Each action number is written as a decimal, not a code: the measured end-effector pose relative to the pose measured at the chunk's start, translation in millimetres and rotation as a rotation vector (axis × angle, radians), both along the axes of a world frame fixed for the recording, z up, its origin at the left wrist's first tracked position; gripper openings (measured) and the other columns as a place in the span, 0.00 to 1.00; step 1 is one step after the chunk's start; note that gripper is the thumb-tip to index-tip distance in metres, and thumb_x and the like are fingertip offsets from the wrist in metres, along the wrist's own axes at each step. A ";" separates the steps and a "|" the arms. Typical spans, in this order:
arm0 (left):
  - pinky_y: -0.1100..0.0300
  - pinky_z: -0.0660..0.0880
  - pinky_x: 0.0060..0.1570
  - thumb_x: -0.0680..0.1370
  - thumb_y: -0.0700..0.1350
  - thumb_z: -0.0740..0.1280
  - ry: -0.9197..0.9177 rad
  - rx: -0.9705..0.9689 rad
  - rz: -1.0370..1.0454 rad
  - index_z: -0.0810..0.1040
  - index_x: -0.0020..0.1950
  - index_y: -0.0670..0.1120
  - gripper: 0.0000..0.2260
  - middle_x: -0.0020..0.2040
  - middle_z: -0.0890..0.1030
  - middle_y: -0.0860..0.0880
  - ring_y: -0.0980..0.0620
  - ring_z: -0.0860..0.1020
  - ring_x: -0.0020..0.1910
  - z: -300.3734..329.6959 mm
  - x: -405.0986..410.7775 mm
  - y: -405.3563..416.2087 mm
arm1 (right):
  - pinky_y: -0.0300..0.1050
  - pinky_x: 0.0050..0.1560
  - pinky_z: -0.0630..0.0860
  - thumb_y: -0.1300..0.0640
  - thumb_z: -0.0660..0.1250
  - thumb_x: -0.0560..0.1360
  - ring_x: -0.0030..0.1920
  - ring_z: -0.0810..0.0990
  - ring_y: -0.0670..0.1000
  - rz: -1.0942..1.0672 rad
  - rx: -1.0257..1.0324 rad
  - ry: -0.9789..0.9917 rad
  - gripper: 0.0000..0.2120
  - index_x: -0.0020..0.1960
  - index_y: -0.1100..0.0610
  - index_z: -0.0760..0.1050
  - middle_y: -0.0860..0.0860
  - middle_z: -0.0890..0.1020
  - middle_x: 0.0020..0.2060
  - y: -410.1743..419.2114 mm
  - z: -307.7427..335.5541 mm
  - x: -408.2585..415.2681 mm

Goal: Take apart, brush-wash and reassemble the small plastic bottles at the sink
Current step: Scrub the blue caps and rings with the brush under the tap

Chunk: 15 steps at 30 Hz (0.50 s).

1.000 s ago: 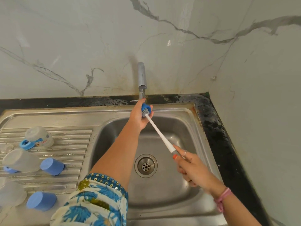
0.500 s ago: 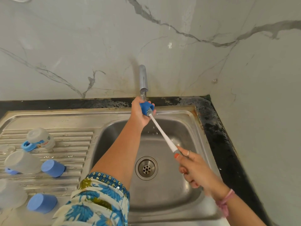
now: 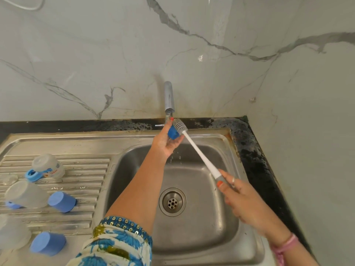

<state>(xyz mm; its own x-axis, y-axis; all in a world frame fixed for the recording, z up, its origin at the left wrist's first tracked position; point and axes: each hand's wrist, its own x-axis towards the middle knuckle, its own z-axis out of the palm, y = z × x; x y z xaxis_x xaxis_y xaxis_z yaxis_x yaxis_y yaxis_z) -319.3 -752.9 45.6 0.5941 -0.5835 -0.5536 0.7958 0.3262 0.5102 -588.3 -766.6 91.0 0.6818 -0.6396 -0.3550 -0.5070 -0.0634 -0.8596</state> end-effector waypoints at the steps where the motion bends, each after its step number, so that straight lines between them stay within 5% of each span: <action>1: 0.49 0.81 0.50 0.73 0.44 0.74 0.002 -0.024 0.005 0.77 0.57 0.38 0.17 0.57 0.79 0.40 0.44 0.81 0.53 0.0 -1.8 -2.4 | 0.38 0.30 0.73 0.49 0.60 0.80 0.28 0.74 0.44 0.041 -0.140 0.046 0.18 0.69 0.37 0.67 0.47 0.76 0.34 5.0 -2.9 4.2; 3: 0.53 0.82 0.49 0.75 0.45 0.72 0.005 -0.080 0.034 0.77 0.62 0.39 0.18 0.54 0.81 0.42 0.47 0.82 0.48 -0.2 -1.9 -5.8 | 0.45 0.44 0.79 0.46 0.58 0.81 0.39 0.80 0.47 0.070 -0.313 0.113 0.21 0.73 0.40 0.63 0.48 0.80 0.41 10.9 -7.3 12.4; 7: 0.54 0.76 0.59 0.76 0.48 0.71 0.016 -0.112 0.086 0.78 0.56 0.40 0.14 0.50 0.80 0.42 0.49 0.80 0.43 -4.5 3.6 0.3 | 0.48 0.45 0.79 0.45 0.56 0.81 0.38 0.78 0.47 0.117 -0.327 0.119 0.21 0.74 0.39 0.62 0.47 0.78 0.40 10.5 -4.3 29.4; 9: 0.57 0.76 0.56 0.76 0.49 0.71 0.011 -0.095 0.088 0.78 0.55 0.41 0.14 0.49 0.79 0.42 0.50 0.79 0.43 -9.3 5.2 10.7 | 0.50 0.47 0.79 0.45 0.57 0.81 0.39 0.77 0.47 0.127 -0.270 0.115 0.21 0.73 0.39 0.64 0.45 0.78 0.40 10.1 -4.9 36.0; 15: 0.60 0.74 0.42 0.76 0.53 0.70 -0.073 -0.003 -0.007 0.76 0.59 0.44 0.18 0.49 0.80 0.45 0.52 0.78 0.42 -26.3 -1.0 30.5 | 0.35 0.29 0.66 0.48 0.58 0.81 0.32 0.72 0.43 0.109 -0.057 0.069 0.17 0.70 0.40 0.67 0.44 0.74 0.37 7.1 2.5 42.7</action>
